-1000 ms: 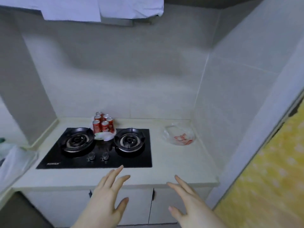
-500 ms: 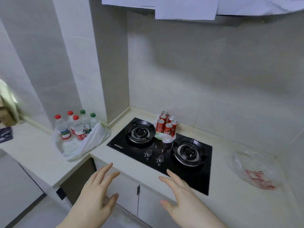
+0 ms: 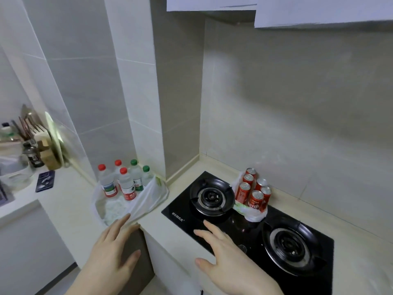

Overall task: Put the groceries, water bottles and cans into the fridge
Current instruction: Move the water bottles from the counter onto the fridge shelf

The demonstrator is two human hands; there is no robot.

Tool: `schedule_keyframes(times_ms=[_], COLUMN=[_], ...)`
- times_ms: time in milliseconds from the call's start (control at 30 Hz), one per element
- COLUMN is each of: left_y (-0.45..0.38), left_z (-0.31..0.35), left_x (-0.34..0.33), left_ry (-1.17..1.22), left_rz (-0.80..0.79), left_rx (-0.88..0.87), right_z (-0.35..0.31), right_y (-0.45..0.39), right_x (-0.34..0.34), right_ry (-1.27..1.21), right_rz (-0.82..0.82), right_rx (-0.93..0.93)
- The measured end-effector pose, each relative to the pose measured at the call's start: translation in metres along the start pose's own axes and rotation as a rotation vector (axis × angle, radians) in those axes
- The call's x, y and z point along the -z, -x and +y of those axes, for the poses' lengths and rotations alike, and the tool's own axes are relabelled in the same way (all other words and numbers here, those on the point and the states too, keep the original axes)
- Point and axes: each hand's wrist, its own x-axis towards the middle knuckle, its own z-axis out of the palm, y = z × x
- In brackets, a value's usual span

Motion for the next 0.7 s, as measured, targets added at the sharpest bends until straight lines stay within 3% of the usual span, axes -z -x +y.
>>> schedule_keyframes(times_ms=[333, 700], left_y=[-0.074, -0.225], left_z=[-0.062, -0.169], left_x=[0.014, 0.021], left_ry=[0.005, 0.113], left_rz=[0.053, -0.129], left_rx=[0.137, 0.031], right_z=[-0.031, -0.058], right_y=[-0.13, -0.272], right_x=[0.01, -0.016], right_ry=[0.042, -0.039], right_rz=[-0.075, 0.055], right_rx=[0.097, -0.091])
